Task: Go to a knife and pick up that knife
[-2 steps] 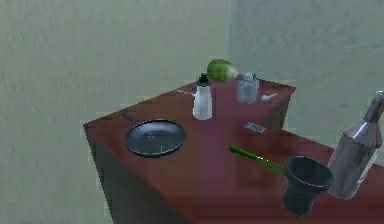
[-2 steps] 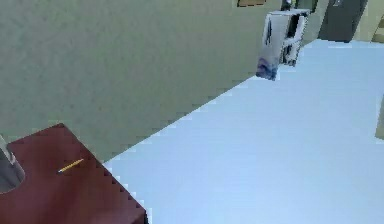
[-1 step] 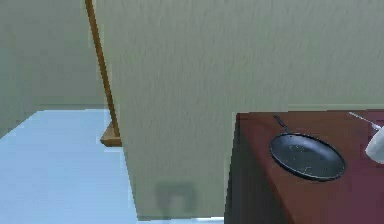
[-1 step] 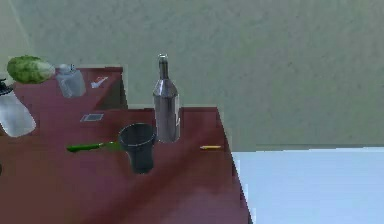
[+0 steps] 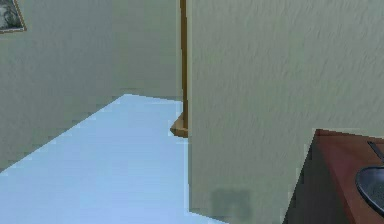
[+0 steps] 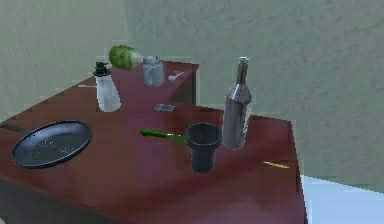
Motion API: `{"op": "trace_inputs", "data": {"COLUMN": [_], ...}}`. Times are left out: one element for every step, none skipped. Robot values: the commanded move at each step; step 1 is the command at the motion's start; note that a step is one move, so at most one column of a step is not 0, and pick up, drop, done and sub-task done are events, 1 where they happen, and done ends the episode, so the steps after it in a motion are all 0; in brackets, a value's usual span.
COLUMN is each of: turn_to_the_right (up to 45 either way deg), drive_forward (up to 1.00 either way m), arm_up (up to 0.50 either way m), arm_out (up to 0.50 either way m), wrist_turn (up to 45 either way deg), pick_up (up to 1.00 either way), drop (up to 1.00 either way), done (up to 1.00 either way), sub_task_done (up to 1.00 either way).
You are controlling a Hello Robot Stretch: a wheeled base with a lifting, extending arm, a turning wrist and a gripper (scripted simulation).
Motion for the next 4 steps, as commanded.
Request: {"op": "trace_inputs", "data": {"turn_to_the_right": [0.0, 0.0, 0.0, 0.0], "drive_forward": [0.00, 0.00, 0.00, 0.00], "arm_up": [0.50, 0.38, 0.00, 0.00], "arm_out": [0.00, 0.00, 0.30, 0.00], "wrist_turn": [0.0, 0.0, 0.0, 45.0], "pick_up": [0.00, 0.00, 0.00, 0.00], "drop": [0.00, 0.00, 0.00, 0.00], "done": [0.00, 0.00, 0.00, 0.00], "sub_task_done": [0.00, 0.00, 0.00, 0.00]}}
